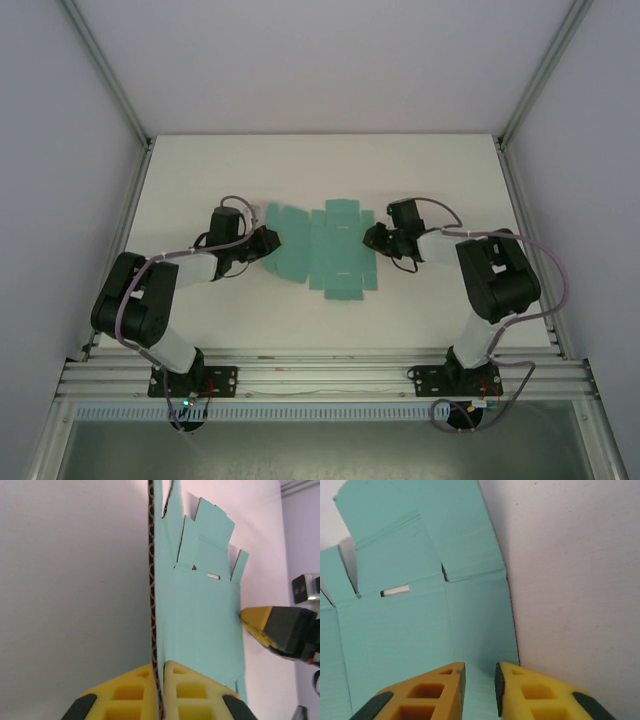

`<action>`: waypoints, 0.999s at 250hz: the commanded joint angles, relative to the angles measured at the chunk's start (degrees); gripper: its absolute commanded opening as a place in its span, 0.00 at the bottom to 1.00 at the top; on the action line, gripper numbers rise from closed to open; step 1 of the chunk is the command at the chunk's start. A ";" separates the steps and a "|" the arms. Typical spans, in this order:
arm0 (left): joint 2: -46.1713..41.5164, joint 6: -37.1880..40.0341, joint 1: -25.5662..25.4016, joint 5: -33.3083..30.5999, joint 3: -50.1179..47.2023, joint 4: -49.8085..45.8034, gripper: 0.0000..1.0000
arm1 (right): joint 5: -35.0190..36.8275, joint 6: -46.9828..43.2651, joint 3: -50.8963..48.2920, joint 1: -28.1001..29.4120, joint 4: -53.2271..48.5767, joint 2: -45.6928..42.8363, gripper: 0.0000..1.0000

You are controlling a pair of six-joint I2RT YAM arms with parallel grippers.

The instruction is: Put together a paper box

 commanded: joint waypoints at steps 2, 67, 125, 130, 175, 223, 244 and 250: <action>-1.16 0.65 -0.22 1.54 1.82 3.18 0.00 | 0.95 -3.43 -2.12 -0.09 -6.38 -1.26 0.29; -7.24 0.10 -0.18 3.94 4.90 4.77 0.00 | -1.58 -8.37 -0.44 -3.38 -9.38 -11.96 0.60; -14.95 -0.30 -0.22 5.23 8.67 4.22 0.00 | -6.98 -9.91 -0.29 -10.59 -6.97 -22.30 1.00; -15.62 -0.29 -0.14 5.20 9.00 4.12 0.00 | -7.28 -9.74 -0.10 -11.10 -6.93 -23.09 1.00; -20.16 -2.63 -0.09 6.43 10.20 7.44 0.00 | -20.68 -14.29 1.61 -13.39 -7.10 -26.97 0.98; -22.29 -6.02 -0.11 7.79 10.17 11.46 0.00 | -28.80 -12.61 2.75 -14.59 -1.46 -27.11 0.91; -22.10 -8.48 -0.09 10.02 9.98 14.81 0.00 | -31.19 -12.75 3.82 -14.62 0.28 -26.10 0.83; -22.15 -8.72 -0.09 10.32 10.11 14.80 0.00 | -31.42 -12.88 4.24 -14.62 0.20 -25.80 0.80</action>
